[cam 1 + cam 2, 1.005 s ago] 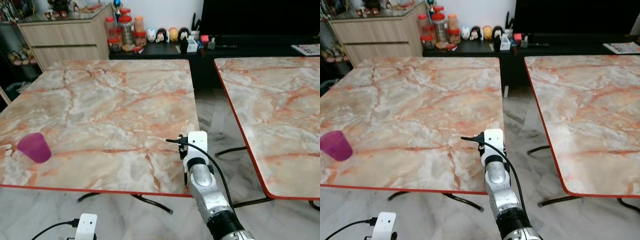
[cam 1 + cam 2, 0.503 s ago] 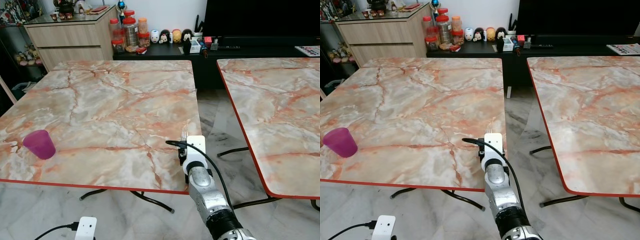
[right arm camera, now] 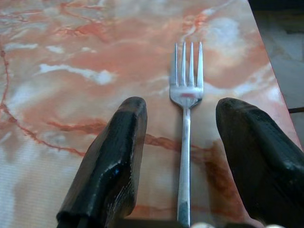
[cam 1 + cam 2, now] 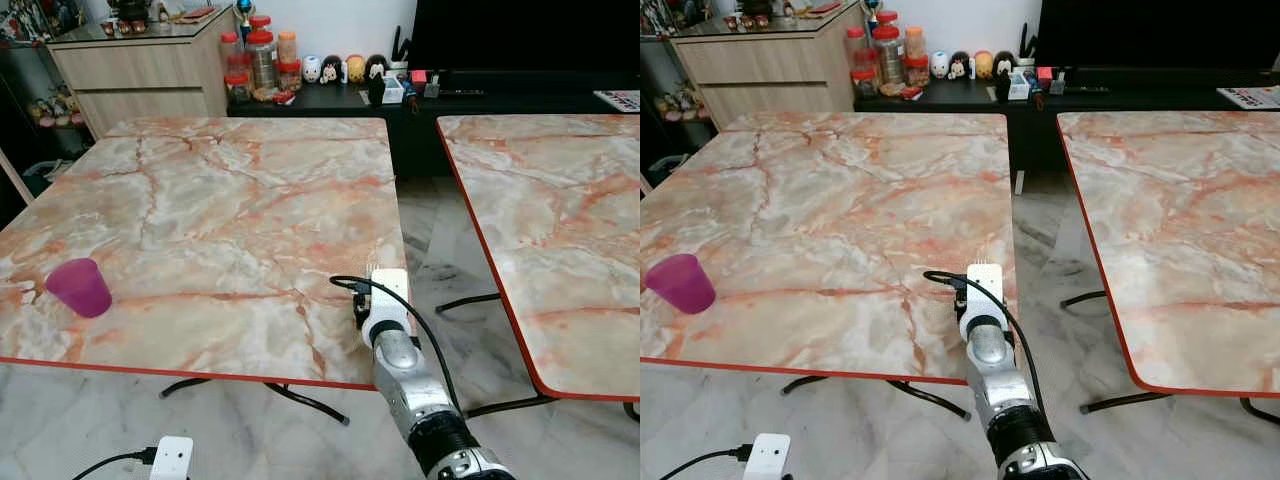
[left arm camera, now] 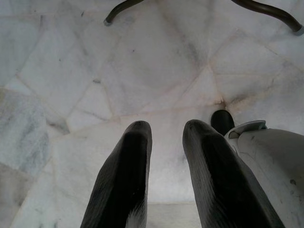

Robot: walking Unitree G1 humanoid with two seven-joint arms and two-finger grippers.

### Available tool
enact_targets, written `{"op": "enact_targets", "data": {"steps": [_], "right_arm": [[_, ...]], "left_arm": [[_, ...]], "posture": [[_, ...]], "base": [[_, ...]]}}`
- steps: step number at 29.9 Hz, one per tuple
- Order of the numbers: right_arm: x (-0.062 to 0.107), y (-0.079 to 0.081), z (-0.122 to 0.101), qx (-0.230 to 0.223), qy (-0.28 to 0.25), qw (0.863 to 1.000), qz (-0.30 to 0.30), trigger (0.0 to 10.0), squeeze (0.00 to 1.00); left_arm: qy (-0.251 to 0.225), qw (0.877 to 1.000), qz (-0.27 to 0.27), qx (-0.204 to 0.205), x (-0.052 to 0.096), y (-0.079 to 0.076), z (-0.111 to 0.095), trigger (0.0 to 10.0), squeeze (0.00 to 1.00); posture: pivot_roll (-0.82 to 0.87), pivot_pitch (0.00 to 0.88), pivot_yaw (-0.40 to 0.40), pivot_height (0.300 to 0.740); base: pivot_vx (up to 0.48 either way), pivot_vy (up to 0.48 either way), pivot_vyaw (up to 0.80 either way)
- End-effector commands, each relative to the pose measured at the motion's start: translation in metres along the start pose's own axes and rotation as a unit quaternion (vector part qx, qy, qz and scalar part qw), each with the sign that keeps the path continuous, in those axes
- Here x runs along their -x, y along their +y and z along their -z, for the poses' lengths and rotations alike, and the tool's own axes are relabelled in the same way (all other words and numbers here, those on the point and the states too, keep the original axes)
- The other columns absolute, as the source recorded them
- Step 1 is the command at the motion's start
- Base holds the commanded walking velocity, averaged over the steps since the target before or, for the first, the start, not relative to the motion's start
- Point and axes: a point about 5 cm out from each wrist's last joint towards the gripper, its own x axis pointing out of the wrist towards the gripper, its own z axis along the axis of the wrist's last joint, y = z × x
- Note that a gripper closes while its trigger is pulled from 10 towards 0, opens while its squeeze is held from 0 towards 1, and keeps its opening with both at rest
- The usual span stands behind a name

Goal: Setting the table

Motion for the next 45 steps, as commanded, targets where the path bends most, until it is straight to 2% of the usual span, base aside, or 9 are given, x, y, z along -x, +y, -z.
{"op": "enact_targets", "data": {"steps": [1, 5, 6, 8, 9, 10, 11, 27, 45], "right_arm": [[-0.001, 0.003, -0.002, -0.007, 0.007, 1.000, -0.002, 10.0, 0.00], [-0.001, 0.004, -0.001, -0.009, 0.007, 1.000, -0.003, 10.0, 0.11], [-0.002, 0.005, -0.001, -0.011, 0.009, 1.000, -0.005, 10.0, 1.00], [-0.002, 0.006, -0.001, -0.010, 0.011, 1.000, -0.008, 10.0, 1.00], [-0.002, 0.006, -0.001, -0.010, 0.011, 1.000, -0.009, 10.0, 0.25], [-0.002, 0.006, -0.001, -0.011, 0.012, 1.000, -0.009, 10.0, 0.25], [-0.002, 0.006, -0.001, -0.011, 0.012, 1.000, -0.009, 10.0, 0.00], [-0.006, 0.008, 0.003, -0.045, 0.058, 0.997, 0.012, 10.0, 0.00], [-0.008, 0.008, 0.010, 0.020, 0.101, 0.995, -0.005, 10.0, 0.00]], "left_arm": [[0.011, 1.000, 0.003, -0.002, 0.001, -0.001, 0.005, 10.0, 0.00], [0.011, 1.000, 0.004, -0.003, 0.001, -0.001, 0.005, 10.0, 0.00], [0.010, 1.000, 0.004, -0.005, 0.001, -0.002, 0.003, 10.0, 0.00], [0.009, 1.000, 0.005, -0.005, 0.000, -0.002, 0.003, 10.0, 0.00], [0.009, 1.000, 0.006, -0.006, 0.000, -0.002, 0.002, 10.0, 0.00], [0.009, 1.000, 0.006, -0.006, 0.000, -0.002, 0.002, 10.0, 0.00], [0.009, 1.000, 0.006, -0.005, 0.000, -0.003, 0.001, 10.0, 0.00], [0.019, 1.000, 0.014, 0.004, 0.001, -0.006, 0.006, 10.0, 0.00], [0.030, 0.999, 0.030, 0.010, 0.002, -0.013, 0.009, 10.0, 0.00]], "posture": [[0.01, 0.000, 0.034, 0.727], [0.01, 0.000, 0.033, 0.727], [0.01, 0.000, 0.033, 0.727], [0.01, 0.000, 0.033, 0.727], [0.00, 0.000, 0.032, 0.727], [0.00, 0.000, 0.032, 0.727], [0.00, 0.000, 0.033, 0.727], [0.01, 0.000, 0.026, 0.727], [0.01, 0.000, 0.004, 0.727]], "base": [[0.000, 0.000, 0.00], [0.000, 0.000, 0.00], [0.000, 0.000, 0.00], [0.000, 0.000, 0.00], [0.000, 0.000, 0.00], [0.000, 0.000, 0.00], [0.000, 0.000, 0.00], [0.000, 0.000, 0.00], [0.000, 0.000, 0.00]]}}
